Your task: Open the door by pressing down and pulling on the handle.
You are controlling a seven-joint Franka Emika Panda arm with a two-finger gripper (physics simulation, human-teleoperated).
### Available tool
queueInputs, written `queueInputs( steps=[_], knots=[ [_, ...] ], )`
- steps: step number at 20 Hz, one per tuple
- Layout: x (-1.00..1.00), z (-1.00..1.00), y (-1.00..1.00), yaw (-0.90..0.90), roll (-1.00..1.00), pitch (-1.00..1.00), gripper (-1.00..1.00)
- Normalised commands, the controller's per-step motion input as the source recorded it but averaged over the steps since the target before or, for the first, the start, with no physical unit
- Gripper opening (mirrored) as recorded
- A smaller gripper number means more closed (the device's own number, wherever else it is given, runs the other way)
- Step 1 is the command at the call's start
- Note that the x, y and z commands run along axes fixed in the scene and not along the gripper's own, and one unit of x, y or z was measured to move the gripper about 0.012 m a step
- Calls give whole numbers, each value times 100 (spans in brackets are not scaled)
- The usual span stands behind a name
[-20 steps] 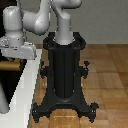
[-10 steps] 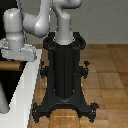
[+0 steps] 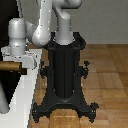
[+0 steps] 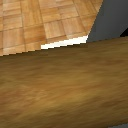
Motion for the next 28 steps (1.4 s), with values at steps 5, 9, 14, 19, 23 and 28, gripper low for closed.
queueInputs(
  steps=[5,9,14,19,23,28],
  knots=[
    [0,-80,0,0,0,-12,-100],
    [0,-50,25,0,0,-4,-100],
    [0,0,60,0,0,0,-100],
    [0,0,100,0,0,0,-100],
    [0,0,100,0,0,0,-100],
    [0,0,100,0,0,0,-100]
  ],
)
